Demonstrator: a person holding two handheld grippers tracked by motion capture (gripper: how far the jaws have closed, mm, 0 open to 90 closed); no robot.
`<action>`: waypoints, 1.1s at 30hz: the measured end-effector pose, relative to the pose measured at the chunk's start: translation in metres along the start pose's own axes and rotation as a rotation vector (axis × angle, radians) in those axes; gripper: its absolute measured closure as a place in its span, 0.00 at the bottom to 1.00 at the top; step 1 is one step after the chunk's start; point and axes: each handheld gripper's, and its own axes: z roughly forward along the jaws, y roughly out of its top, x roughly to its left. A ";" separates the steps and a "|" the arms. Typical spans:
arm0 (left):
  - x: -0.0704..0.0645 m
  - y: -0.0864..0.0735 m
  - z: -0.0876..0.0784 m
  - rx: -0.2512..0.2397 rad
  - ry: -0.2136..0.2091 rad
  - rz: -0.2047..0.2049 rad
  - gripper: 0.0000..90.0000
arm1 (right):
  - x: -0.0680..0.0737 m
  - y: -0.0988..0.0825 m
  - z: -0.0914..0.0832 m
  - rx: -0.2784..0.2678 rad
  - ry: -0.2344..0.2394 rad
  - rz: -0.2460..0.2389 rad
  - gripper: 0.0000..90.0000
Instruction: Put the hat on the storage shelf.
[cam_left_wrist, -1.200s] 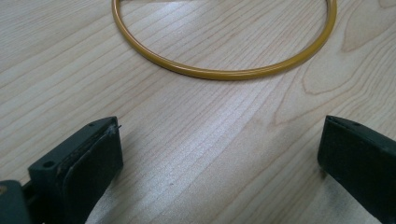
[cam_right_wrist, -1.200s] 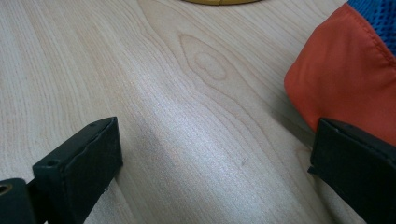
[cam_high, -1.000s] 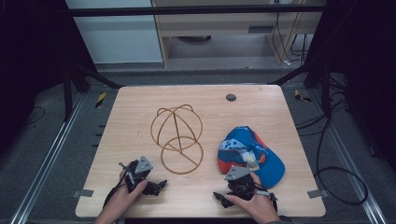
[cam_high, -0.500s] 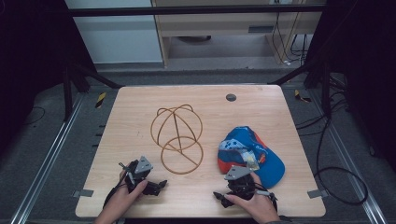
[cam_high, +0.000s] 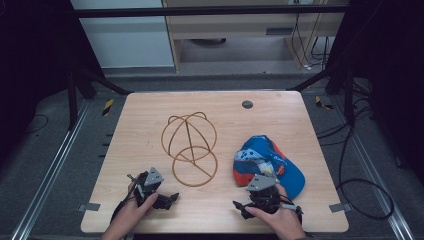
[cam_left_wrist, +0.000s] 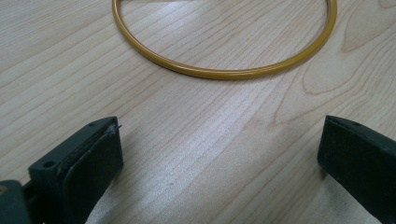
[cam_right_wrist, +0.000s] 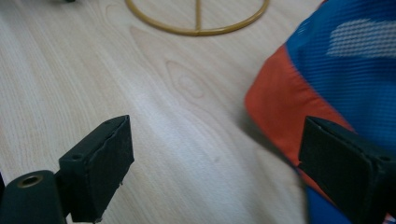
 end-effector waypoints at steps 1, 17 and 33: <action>0.000 0.000 0.000 0.000 0.000 0.000 0.00 | -0.002 0.002 -0.004 0.003 -0.010 0.000 0.15; 0.000 0.000 0.000 0.000 0.001 -0.001 0.00 | -0.045 0.004 -0.061 0.056 -0.203 0.065 0.18; 0.000 0.000 0.000 0.000 0.001 -0.001 0.00 | -0.092 0.026 -0.078 0.235 -0.200 0.079 0.31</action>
